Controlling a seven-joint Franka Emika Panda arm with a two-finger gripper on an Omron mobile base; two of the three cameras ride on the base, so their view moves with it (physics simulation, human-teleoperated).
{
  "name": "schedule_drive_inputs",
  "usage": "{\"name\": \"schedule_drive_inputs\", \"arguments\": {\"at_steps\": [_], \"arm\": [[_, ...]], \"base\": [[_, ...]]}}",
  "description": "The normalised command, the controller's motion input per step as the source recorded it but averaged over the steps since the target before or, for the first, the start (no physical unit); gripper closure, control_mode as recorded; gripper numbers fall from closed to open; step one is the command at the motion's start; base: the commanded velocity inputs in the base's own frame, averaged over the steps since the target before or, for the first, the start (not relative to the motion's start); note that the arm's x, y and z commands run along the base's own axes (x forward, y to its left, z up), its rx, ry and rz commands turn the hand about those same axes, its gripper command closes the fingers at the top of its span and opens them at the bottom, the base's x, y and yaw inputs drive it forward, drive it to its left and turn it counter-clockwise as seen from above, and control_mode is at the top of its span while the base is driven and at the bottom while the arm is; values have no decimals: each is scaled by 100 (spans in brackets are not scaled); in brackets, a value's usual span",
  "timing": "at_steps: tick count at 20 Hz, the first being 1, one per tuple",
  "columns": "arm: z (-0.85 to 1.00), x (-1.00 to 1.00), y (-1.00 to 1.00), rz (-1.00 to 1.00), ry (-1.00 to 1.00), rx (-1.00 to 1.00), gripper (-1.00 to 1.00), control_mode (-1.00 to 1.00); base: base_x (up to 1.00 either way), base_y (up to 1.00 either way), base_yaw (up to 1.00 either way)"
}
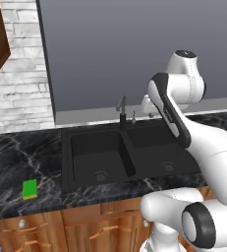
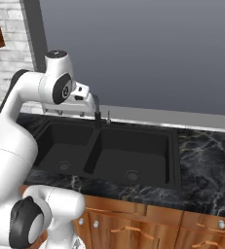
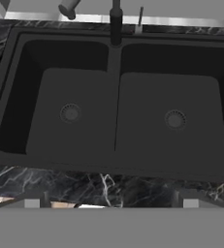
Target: Soak the sponge with water for a few seconds and then drop it inside the sink.
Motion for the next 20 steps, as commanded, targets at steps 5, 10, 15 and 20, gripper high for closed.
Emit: {"name": "schedule_drive_inputs", "arguments": {"at_steps": [5, 10, 15, 20], "arm": [[-13, -1, -3, -1, -1, 0, -100, -100], [-5, -16, -20, -8, 0, 7, -100, -100], [-7, -3, -28, -1, 1, 2, -100, -100], [-2, 0, -6, 0, 4, 0, -100, -100]], "base": [[0, 0, 0], [0, 0, 0], [0, 0, 0], [0, 0, 0]]}}
